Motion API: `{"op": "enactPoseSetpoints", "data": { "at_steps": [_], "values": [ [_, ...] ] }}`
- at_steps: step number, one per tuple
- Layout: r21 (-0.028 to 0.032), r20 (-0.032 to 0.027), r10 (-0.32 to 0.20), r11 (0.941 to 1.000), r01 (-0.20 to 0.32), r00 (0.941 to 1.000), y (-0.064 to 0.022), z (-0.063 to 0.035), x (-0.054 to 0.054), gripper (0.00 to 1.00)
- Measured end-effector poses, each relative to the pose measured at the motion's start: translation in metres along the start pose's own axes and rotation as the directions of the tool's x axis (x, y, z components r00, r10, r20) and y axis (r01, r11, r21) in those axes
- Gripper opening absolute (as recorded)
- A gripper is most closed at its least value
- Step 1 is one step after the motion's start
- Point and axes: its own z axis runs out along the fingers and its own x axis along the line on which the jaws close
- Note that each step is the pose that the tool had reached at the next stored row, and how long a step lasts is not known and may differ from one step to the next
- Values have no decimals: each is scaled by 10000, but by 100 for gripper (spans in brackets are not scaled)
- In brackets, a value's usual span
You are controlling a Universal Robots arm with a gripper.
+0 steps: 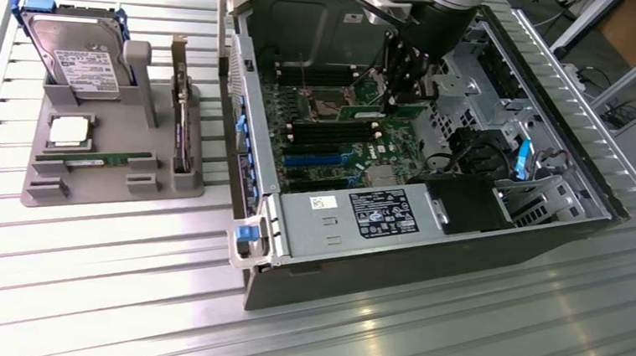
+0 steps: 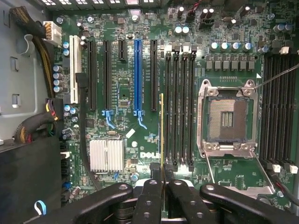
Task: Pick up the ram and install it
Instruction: 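Insert the ram into the slot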
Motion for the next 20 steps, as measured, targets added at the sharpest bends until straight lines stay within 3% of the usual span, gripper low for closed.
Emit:
{"op": "enactPoseSetpoints", "data": {
  "at_steps": [20],
  "values": [
    [0,-2,0,10000,0,10000,0,120,-7,12]
  ]
}}
